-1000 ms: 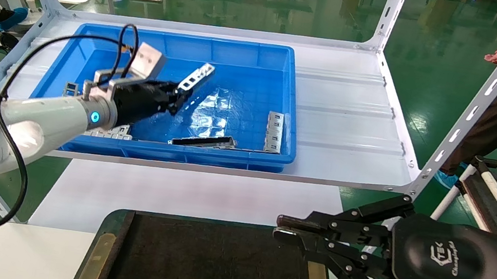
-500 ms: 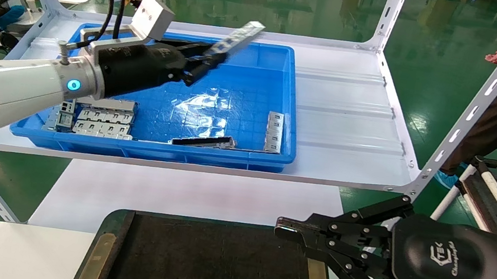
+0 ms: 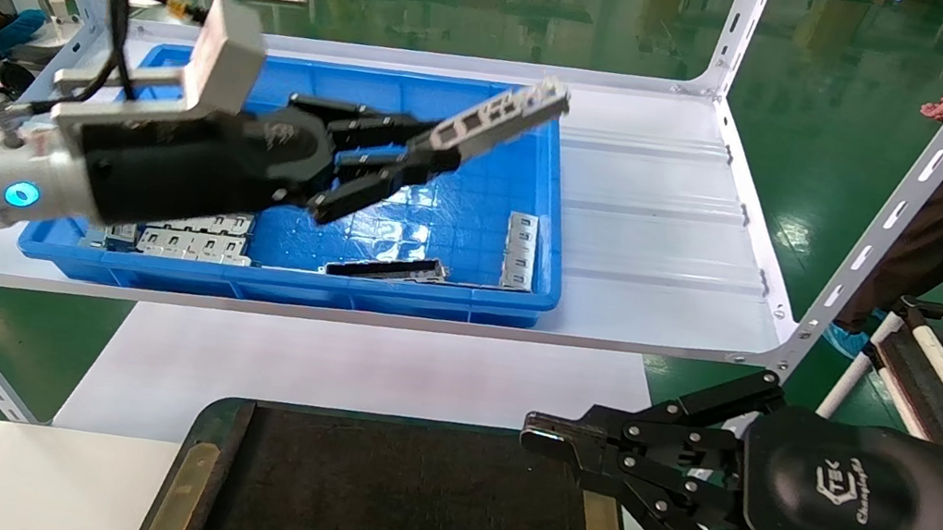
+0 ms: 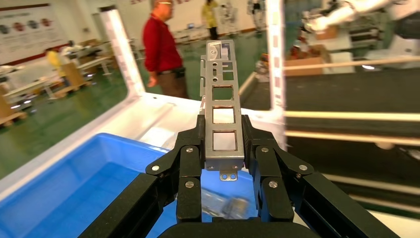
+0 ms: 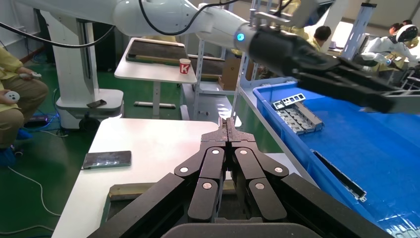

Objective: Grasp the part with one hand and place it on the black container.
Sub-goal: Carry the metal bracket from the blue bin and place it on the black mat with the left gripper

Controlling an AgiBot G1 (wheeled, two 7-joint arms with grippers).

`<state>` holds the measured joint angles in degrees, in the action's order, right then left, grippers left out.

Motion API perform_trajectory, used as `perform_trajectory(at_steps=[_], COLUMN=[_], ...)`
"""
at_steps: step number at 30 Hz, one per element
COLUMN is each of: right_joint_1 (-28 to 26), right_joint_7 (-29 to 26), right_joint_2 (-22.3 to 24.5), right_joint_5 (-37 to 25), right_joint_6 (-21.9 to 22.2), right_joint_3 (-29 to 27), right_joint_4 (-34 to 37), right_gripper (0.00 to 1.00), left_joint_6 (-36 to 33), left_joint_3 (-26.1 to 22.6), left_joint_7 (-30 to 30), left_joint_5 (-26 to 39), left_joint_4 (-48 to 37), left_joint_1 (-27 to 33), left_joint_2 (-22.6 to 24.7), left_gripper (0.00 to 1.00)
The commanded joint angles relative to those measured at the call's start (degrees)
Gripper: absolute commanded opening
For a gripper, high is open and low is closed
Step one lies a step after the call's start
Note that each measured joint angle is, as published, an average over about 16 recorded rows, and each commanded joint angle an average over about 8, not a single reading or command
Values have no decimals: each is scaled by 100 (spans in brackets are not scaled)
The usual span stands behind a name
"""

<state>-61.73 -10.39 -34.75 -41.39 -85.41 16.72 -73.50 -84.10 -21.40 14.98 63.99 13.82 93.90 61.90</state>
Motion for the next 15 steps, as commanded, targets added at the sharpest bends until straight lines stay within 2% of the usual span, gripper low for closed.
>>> perform_trajectory(at_steps=[1, 7, 15], right_joint_1=[0, -1, -1], right_joint_7=[0, 1, 3], right_joint_2=[0, 1, 2], right_joint_5=[0, 2, 4], right_joint_6=[0, 1, 2], right_joint_3=[1, 3, 5], right_joint_4=[0, 0, 0], right_gripper=[0, 0, 0], left_joint_6=[-248, -571, -437], left_joint_3=[-6, -25, -105], left_joint_7=[-39, -307, -1109], left_joint_5=[-9, -131, -384], left_joint_4=[99, 750, 2205], left_joint_1=[-49, -575, -1839], left_joint_2=[-107, -289, -523], left_gripper=[0, 0, 0])
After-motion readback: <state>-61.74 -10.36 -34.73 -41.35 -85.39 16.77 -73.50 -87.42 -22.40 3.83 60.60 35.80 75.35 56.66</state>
